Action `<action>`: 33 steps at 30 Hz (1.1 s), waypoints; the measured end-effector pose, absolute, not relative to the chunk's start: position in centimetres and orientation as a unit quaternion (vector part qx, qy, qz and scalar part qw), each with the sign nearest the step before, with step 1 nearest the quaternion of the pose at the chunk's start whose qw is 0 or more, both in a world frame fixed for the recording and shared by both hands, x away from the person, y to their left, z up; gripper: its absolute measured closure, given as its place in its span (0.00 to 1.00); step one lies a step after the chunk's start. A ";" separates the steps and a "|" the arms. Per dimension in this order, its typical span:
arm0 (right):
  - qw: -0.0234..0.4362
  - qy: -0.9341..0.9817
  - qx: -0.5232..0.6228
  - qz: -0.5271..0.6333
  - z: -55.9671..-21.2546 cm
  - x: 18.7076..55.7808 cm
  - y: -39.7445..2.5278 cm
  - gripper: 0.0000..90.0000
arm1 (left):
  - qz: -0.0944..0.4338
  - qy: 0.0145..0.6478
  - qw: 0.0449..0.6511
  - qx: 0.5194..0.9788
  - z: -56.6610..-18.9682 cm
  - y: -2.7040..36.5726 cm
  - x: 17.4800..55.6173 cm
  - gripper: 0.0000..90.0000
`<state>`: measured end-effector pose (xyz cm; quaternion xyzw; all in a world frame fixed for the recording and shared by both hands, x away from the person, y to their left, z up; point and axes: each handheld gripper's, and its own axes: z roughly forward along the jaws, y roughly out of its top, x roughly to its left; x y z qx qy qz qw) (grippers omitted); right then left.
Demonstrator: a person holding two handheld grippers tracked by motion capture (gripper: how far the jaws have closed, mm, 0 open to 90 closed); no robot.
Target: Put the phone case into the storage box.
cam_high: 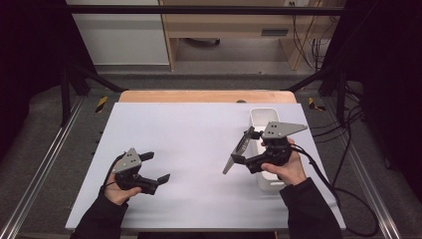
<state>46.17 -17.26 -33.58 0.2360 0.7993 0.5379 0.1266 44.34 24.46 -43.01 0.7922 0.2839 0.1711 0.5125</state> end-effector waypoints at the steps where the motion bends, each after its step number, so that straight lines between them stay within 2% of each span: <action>1: 0.130 0.798 0.239 0.538 -33.4 46.2 -17.3 0.13 | 0.171 0.287 0.513 0.791 -43.1 24.6 44.3 0.03; 15: 0.171 0.782 0.278 0.531 -31.6 47.3 -17.4 0.13 | 0.190 0.329 0.514 0.769 -44.2 27.0 44.1 0.01; 33: 0.220 0.750 0.345 0.519 -29.8 48.5 -18.4 0.13 | 0.205 0.348 0.512 0.758 -44.7 28.3 44.2 0.00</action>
